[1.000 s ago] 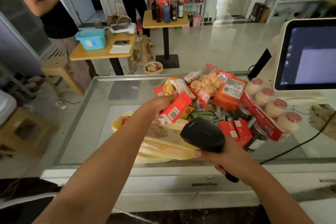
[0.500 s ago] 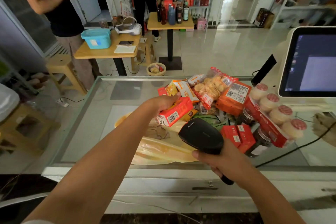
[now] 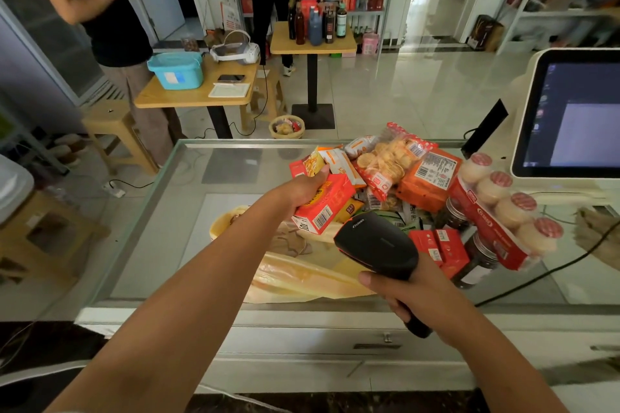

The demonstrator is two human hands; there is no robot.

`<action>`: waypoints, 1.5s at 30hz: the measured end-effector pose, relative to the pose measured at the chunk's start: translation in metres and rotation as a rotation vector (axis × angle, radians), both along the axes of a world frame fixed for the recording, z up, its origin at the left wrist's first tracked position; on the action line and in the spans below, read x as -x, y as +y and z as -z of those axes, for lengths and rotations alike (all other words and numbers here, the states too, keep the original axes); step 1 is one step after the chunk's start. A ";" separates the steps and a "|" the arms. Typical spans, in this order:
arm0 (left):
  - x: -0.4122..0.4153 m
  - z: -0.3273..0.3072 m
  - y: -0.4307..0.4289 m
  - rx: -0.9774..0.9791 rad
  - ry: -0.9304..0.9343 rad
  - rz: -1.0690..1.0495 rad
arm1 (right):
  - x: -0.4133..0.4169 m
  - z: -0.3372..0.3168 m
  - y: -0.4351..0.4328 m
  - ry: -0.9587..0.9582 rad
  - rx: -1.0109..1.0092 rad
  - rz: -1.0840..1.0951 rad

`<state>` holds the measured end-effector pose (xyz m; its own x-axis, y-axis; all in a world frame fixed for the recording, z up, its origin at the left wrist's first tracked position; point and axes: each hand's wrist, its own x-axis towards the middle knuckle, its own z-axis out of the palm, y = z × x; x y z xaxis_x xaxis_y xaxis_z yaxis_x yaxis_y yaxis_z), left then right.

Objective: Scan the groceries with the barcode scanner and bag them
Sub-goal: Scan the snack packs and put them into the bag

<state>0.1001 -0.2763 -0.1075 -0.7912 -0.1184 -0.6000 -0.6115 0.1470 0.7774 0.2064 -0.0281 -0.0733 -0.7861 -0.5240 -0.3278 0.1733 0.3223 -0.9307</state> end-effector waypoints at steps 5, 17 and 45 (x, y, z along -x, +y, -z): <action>-0.020 0.008 -0.025 -0.117 0.114 -0.050 | 0.011 0.014 -0.008 -0.043 0.028 0.158; -0.073 0.028 -0.085 0.227 -0.042 0.157 | 0.043 0.073 -0.046 -0.080 -0.080 0.131; -0.063 0.089 -0.073 1.153 0.038 0.623 | 0.038 0.120 -0.047 -0.082 -0.358 -0.044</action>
<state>0.1627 -0.3493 -0.1967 -0.9130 -0.1559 -0.3769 -0.1806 0.9831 0.0310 0.1682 -0.0753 -0.1930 -0.7288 -0.3972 -0.5578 0.2217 0.6338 -0.7410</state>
